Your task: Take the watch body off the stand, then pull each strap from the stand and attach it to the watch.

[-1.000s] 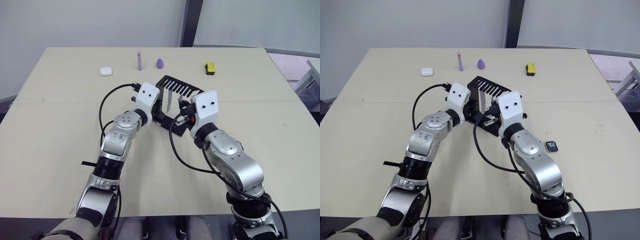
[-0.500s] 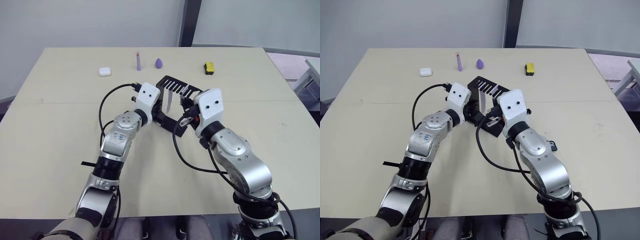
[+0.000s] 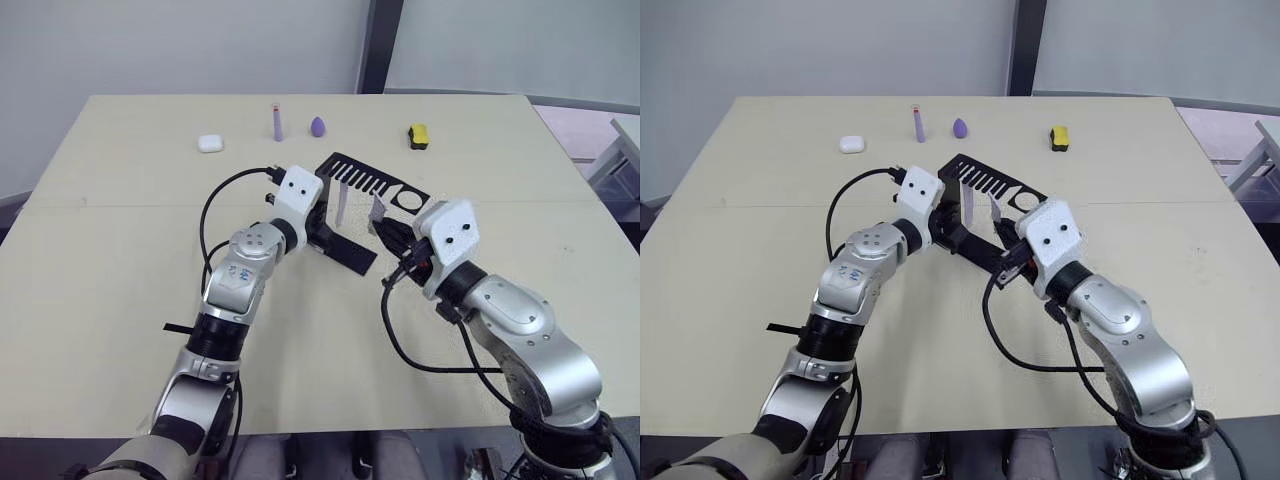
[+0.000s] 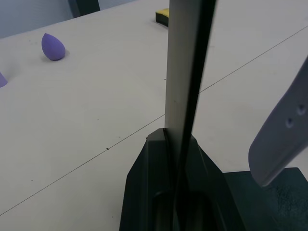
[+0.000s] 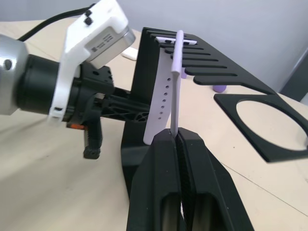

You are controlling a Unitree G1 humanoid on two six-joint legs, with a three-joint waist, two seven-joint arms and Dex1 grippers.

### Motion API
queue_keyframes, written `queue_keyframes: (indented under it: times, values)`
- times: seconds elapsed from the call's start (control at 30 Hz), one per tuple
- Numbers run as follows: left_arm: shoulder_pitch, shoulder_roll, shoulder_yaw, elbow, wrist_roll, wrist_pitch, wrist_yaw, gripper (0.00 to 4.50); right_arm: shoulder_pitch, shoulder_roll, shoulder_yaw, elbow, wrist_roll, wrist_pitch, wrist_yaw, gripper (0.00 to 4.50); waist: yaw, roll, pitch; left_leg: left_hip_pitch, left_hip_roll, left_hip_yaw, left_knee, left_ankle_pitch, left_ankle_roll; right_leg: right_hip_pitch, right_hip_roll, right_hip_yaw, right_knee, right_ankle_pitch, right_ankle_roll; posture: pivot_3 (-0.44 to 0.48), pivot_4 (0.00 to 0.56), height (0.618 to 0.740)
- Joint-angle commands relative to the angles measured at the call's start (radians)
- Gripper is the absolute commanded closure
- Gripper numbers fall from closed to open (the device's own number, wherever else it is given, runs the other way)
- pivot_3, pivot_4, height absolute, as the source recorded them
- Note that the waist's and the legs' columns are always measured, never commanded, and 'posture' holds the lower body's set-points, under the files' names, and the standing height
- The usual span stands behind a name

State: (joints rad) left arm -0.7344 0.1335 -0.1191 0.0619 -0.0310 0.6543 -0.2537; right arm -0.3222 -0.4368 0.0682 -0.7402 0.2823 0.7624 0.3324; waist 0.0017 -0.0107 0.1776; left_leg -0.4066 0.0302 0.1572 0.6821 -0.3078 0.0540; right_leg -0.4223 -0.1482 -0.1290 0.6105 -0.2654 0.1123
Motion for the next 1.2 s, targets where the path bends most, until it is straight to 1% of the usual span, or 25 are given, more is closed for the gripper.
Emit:
queue_keyframes:
  times: [0.03,0.23,0.3,0.33,0.4,0.43,0.53,0.57,0.67,0.77,0.87,0.93,0.97,1.07,1.13,1.17,1.2]
  values:
    - [0.005,-0.005,-0.012,-0.002,0.001,0.006,-0.009,4.5,0.016,-0.006,-0.04,-0.059,0.045,-0.016,0.032,4.48,0.001,0.0,0.0,0.0,0.0,0.0,0.0,0.0,0.0,0.0,0.0,0.0,0.0,0.0,0.0,0.0,0.15,0.74]
    - [0.015,0.006,-0.016,-0.008,-0.008,0.015,-0.031,4.5,0.088,-0.024,-0.151,-0.084,0.168,0.022,0.068,4.48,0.003,0.0,0.0,0.0,0.0,0.0,0.0,0.0,0.0,0.0,0.0,0.0,0.0,0.0,0.0,0.0,0.15,0.74]
    - [0.034,0.011,-0.003,-0.038,-0.032,0.021,-0.054,3.86,0.108,-0.035,-0.181,-0.088,0.206,0.033,0.079,4.5,0.003,0.0,0.0,0.0,0.0,0.0,0.0,0.0,0.0,0.0,0.0,0.0,0.0,0.0,0.0,0.0,0.15,0.74]
    - [0.042,0.018,0.006,-0.058,-0.043,0.03,-0.066,3.62,0.116,-0.042,-0.195,-0.09,0.224,0.038,0.085,4.5,0.002,0.0,0.0,0.0,0.0,0.0,0.0,0.0,0.0,0.0,0.0,0.0,0.0,0.0,0.0,0.0,0.15,0.74]
    - [0.064,0.042,0.028,-0.099,-0.067,0.047,-0.093,2.61,0.132,-0.054,-0.219,-0.093,0.259,0.045,0.095,4.5,0.0,0.0,0.0,0.0,0.0,0.0,0.0,0.0,0.0,0.0,0.0,0.0,0.0,0.0,0.0,0.0,0.15,0.74]
    - [0.077,0.063,0.038,-0.117,-0.077,0.048,-0.112,2.15,0.139,-0.061,-0.231,-0.094,0.277,0.047,0.101,4.5,-0.002,0.0,0.0,0.0,0.0,0.0,0.0,0.0,0.0,0.0,0.0,0.0,0.0,0.0,0.0,0.0,0.15,0.74]
    - [0.117,0.141,0.086,-0.137,-0.12,0.025,-0.183,0.52,0.151,-0.083,-0.259,-0.091,0.34,0.058,0.117,4.5,-0.006,0.0,0.0,0.0,0.001,0.0,-0.001,0.0,-0.001,-0.001,0.0,0.0,0.0,0.0,0.0,0.0,0.15,0.74]
    - [0.124,0.161,0.104,-0.138,-0.138,0.023,-0.202,0.05,0.152,-0.092,-0.265,-0.09,0.36,0.062,0.126,4.5,-0.005,0.0,0.0,0.0,0.001,0.0,-0.001,0.0,-0.001,-0.001,0.0,0.0,0.0,0.0,-0.001,0.0,0.15,0.74]
    - [0.145,0.23,0.135,-0.164,-0.215,0.023,-0.319,0.01,0.153,-0.129,-0.281,-0.087,0.427,0.069,0.165,4.5,-0.003,0.0,0.0,0.0,0.001,0.0,-0.001,-0.001,-0.001,-0.001,0.0,0.0,0.0,-0.001,-0.001,0.0,0.15,0.74]
    - [0.172,0.307,0.192,-0.219,-0.357,0.069,-0.478,0.01,0.145,-0.164,-0.308,-0.072,0.53,0.085,0.204,4.5,-0.001,0.0,0.0,0.0,0.001,0.0,-0.001,-0.001,-0.001,-0.001,0.0,0.0,0.0,-0.001,-0.001,0.0,0.15,0.74]
    - [0.163,0.369,0.244,-0.252,-0.521,0.157,-0.608,0.01,0.123,-0.199,-0.337,-0.042,0.653,0.112,0.236,4.5,-0.001,0.0,0.0,0.0,0.001,0.0,0.0,-0.001,-0.001,-0.001,-0.001,0.0,0.0,-0.001,-0.001,0.0,0.15,0.74]
    - [0.125,0.39,0.254,-0.274,-0.65,0.232,-0.699,0.01,0.096,-0.234,-0.339,-0.007,0.741,0.14,0.279,4.5,-0.001,0.0,0.0,0.0,0.001,-0.001,0.0,-0.001,-0.001,-0.001,-0.001,0.0,-0.001,-0.001,-0.001,0.0,0.15,0.74]
    - [0.111,0.395,0.253,-0.278,-0.685,0.252,-0.722,0.01,0.085,-0.249,-0.337,0.006,0.769,0.147,0.291,4.5,0.0,0.0,0.0,0.0,0.001,-0.001,0.0,-0.001,-0.001,0.0,-0.001,-0.001,0.0,-0.001,-0.001,0.0,0.15,0.74]
    - [0.067,0.357,0.22,-0.26,-0.739,0.271,-0.737,0.01,0.033,-0.252,-0.301,0.074,0.811,0.145,0.317,4.5,0.0,0.0,0.0,0.0,0.0,-0.002,0.0,-0.001,-0.001,0.001,-0.001,-0.001,-0.001,-0.001,-0.001,0.0,0.15,0.74]
    - [0.055,0.34,0.21,-0.249,-0.768,0.277,-0.753,0.52,0.004,-0.242,-0.275,0.113,0.813,0.144,0.316,4.5,-0.001,0.0,0.0,0.001,0.0,-0.002,0.0,-0.001,-0.001,0.002,0.0,-0.001,-0.001,-0.001,-0.001,0.0,0.15,0.74]
    - [0.053,0.338,0.208,-0.246,-0.78,0.28,-0.759,0.86,-0.005,-0.24,-0.267,0.124,0.814,0.144,0.315,4.5,-0.002,0.0,0.0,0.001,0.0,-0.002,0.0,-0.001,-0.001,0.002,0.0,-0.001,-0.001,-0.001,-0.001,0.0,0.15,0.74]
    - [0.051,0.335,0.204,-0.244,-0.794,0.288,-0.768,1.31,-0.01,-0.241,-0.258,0.13,0.822,0.146,0.32,4.5,-0.003,0.0,0.0,0.001,0.0,-0.002,0.0,-0.001,-0.001,0.002,0.0,-0.002,-0.001,-0.001,-0.001,0.0,0.15,0.74]
